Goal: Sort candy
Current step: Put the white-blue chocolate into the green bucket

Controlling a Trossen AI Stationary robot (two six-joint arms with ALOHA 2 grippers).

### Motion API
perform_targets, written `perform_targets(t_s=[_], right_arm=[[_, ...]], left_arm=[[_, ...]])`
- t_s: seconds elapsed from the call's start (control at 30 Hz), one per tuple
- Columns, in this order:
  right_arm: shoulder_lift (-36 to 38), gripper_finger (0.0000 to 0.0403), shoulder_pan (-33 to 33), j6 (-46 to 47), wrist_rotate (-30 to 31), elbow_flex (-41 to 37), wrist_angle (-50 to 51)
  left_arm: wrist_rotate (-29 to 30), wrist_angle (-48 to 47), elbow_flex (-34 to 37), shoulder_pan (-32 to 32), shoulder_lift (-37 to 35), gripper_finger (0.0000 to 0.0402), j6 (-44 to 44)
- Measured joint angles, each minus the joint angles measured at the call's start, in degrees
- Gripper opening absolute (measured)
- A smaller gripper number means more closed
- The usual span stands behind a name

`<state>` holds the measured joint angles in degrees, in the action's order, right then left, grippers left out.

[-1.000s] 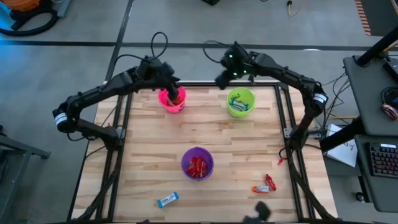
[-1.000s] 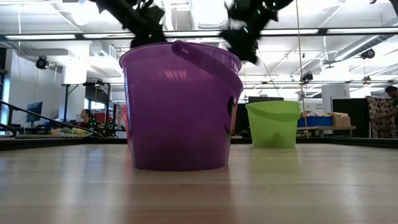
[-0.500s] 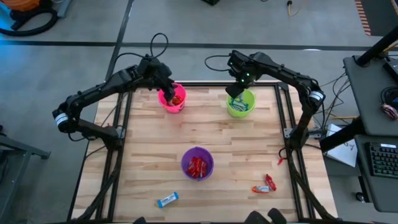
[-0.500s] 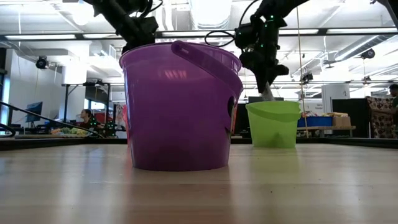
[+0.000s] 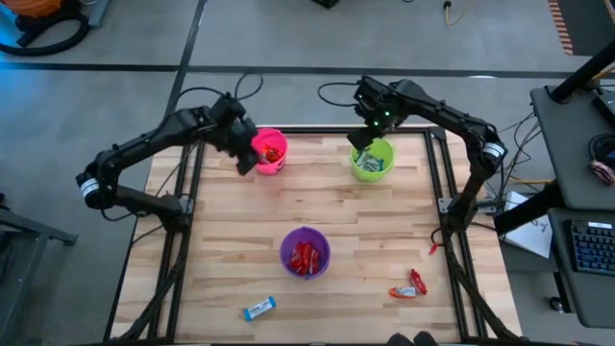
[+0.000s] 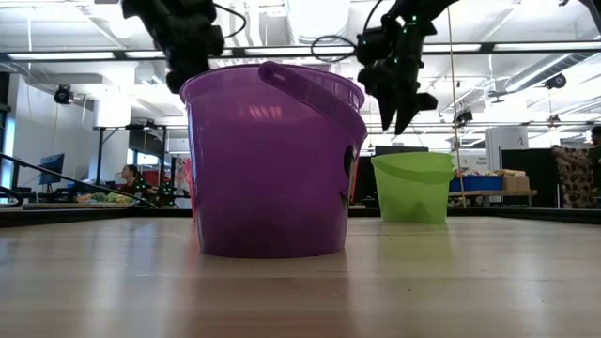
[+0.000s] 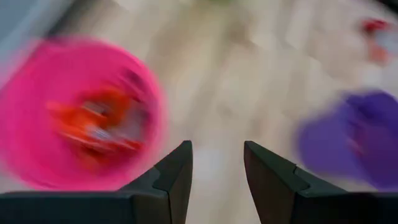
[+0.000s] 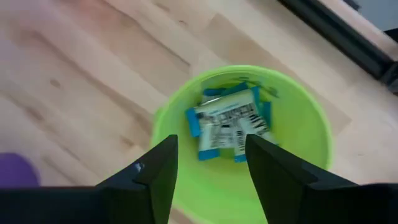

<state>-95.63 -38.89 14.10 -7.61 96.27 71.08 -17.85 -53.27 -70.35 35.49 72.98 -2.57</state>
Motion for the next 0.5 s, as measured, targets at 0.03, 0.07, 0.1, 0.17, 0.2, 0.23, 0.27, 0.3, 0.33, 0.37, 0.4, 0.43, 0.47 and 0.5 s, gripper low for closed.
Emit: perform_targets(t_s=[0.03, 0.07, 0.1, 0.17, 0.2, 0.23, 0.27, 0.3, 0.33, 0.37, 0.4, 0.43, 0.47, 0.5], right_arm=[[0.5, 0.0181, 0.5, 0.6, -0.3, 0.0, 0.0], [0.9, 0.0182, 1.2, 1.5, -0.4, 0.0, 0.0], [1.4, 0.0182, 1.9, 2.0, -0.4, 0.0, 0.0], [2.2, 0.0182, 3.7, 3.1, -0.4, 0.0, 0.0], [2.7, 0.0182, 4.7, 3.8, -0.4, 0.0, 0.0], [3.2, 0.0182, 5.9, 4.8, -0.4, 0.0, 0.0], [3.6, 0.0182, 7.1, 5.9, -0.4, 0.0, 0.0], [4.1, 0.0183, 8.5, 6.9, -0.3, 0.0, -0.1], [4.4, 0.0183, 10.0, 8.1, -0.3, 0.0, -0.2], [4.6, 0.0183, 11.6, 9.3, 0.0, 0.0, -0.4], [4.8, 0.0183, 13.1, 10.6, 0.1, 0.0, -0.7], [4.9, 0.0183, 14.6, 11.9, 0.1, 0.0, -1.1], [5.0, 0.0183, 16.2, 13.0, 0.1, 0.0, -1.7], [5.0, 0.0183, 17.7, 13.9, 0.1, 0.0, -2.3]], left_arm=[[-3.0, -2.1, 0.2, -0.2, -0.6, 0.0127, 0.0], [-6.1, -4.1, 0.7, -0.5, -1.4, 0.0125, -0.3], [-9.0, -5.8, 1.4, -1.0, -2.3, 0.0122, -0.6], [-12.1, -7.0, 3.5, -2.6, -4.9, 0.0115, -0.2], [-12.3, -6.8, 5.0, -3.7, -6.3, 0.0111, 1.1], [-12.3, -6.9, 6.7, -5.1, -7.9, 0.0105, 2.6], [-12.3, -6.7, 8.5, -6.6, -9.4, 0.0100, 4.3], [-12.3, -6.0, 10.3, -8.4, -11.0, 0.0094, 6.3], [-12.2, -5.5, 12.1, -10.4, -12.6, 0.0088, 8.5], [-12.1, -4.5, 14.1, -12.6, -14.2, 0.0083, 10.8], [-11.3, -3.3, 16.0, -15.0, -15.8, 0.0078, 13.5], [-10.4, -1.6, 18.0, -17.7, -17.2, 0.0074, 16.8], [-9.5, 0.4, 19.9, -20.5, -18.6, 0.0070, 20.0], [-8.5, 2.8, 21.7, -23.4, -19.8, 0.0065, 23.2]])
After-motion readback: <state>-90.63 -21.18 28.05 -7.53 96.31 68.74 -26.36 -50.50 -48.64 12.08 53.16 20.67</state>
